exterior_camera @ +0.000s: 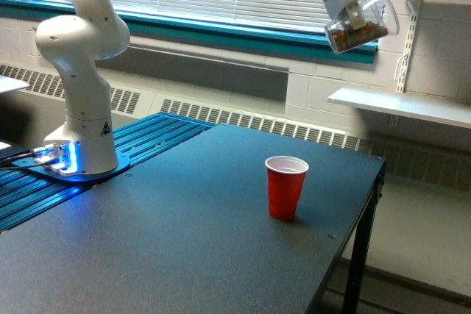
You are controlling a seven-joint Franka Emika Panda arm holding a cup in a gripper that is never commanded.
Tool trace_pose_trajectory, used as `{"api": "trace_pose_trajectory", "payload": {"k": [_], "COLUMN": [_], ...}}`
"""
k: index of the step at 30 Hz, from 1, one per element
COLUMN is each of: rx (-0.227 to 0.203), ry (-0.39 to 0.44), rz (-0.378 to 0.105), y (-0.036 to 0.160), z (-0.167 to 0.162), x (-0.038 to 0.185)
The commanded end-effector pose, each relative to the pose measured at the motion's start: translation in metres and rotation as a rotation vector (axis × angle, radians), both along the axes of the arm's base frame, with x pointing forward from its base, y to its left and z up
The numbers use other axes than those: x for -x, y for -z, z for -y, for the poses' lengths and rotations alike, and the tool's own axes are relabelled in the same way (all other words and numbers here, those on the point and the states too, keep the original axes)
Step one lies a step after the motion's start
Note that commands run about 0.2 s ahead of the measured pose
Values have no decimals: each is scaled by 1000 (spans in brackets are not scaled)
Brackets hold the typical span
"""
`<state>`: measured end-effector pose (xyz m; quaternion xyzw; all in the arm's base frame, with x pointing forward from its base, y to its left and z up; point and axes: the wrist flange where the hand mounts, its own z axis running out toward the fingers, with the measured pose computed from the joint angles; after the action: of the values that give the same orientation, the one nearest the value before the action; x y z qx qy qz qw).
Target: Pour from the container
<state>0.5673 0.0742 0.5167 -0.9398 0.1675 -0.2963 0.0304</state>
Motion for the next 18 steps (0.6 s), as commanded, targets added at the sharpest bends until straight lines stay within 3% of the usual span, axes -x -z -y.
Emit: {"api": "trace_pose_trajectory", "payload": {"k": [1,18], "rx": [67,133], "ry": [-37,-60], "rz": [16,-16], "y": [-3,27], "z": [30,72], "x": [7,44]}}
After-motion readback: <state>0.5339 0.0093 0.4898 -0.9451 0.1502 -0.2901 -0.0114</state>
